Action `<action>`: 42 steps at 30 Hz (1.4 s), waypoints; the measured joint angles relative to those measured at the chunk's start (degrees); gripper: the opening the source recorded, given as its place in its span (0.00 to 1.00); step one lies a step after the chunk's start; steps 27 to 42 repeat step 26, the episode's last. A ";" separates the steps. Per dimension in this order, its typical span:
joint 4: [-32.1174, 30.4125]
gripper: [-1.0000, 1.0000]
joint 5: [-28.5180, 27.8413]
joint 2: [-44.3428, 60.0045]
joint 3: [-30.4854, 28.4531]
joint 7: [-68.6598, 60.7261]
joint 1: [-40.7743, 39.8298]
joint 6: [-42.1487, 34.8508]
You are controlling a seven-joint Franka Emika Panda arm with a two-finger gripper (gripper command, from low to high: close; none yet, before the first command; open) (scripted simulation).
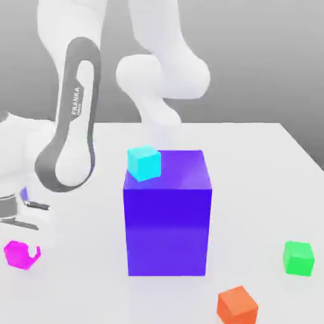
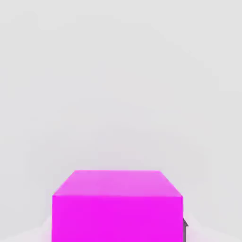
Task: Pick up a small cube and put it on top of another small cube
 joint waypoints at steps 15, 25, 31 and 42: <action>-3.48 0.00 -9.51 -8.17 19.72 14.74 27.00 -3.81; -1.43 1.00 -19.13 -0.22 27.78 26.02 44.47 2.59; -1.43 1.00 -19.13 -0.22 27.78 26.02 44.47 2.59; -1.43 1.00 -19.13 -0.22 27.78 26.02 44.47 2.59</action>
